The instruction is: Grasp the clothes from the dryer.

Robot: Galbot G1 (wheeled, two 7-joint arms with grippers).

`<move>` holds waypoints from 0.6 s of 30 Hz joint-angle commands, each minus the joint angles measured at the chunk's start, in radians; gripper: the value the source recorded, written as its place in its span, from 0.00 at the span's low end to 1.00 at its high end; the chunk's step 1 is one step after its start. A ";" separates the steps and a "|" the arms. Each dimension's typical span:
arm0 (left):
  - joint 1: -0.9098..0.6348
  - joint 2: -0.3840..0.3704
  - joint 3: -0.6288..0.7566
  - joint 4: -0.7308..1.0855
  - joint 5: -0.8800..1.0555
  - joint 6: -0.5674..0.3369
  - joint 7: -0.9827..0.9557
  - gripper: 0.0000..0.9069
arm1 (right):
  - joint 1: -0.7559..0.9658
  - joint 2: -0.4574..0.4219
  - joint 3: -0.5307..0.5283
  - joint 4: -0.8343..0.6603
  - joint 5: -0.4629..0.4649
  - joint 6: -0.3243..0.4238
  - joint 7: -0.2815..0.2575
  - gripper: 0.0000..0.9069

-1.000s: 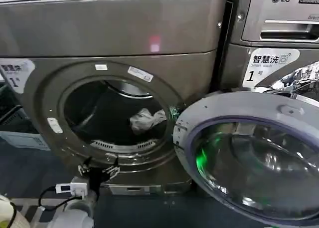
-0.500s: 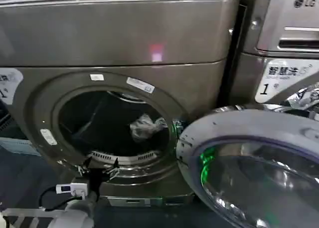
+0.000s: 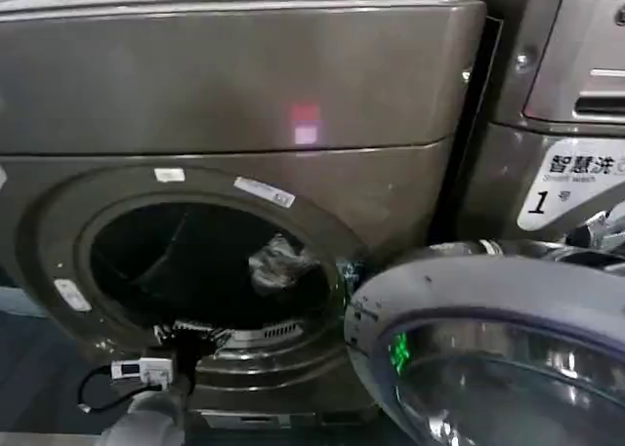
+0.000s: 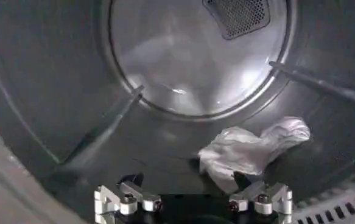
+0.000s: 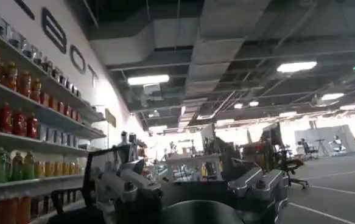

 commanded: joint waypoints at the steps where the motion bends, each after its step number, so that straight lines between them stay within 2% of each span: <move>1: -0.016 -0.001 0.003 0.015 -0.001 0.049 -0.009 1.00 | 0.003 -0.002 -0.003 0.000 -0.027 0.005 0.001 1.00; 6: -0.069 -0.011 0.018 0.058 -0.002 0.049 -0.016 1.00 | 0.000 -0.002 -0.004 0.003 -0.029 0.009 0.000 1.00; 13: -0.219 -0.008 0.035 0.164 0.002 0.049 -0.013 1.00 | 0.003 -0.005 0.000 0.000 -0.028 0.012 -0.001 1.00; 18: -0.320 -0.010 0.052 0.296 -0.021 0.049 -0.012 1.00 | 0.000 -0.005 -0.001 -0.004 -0.028 0.018 -0.002 1.00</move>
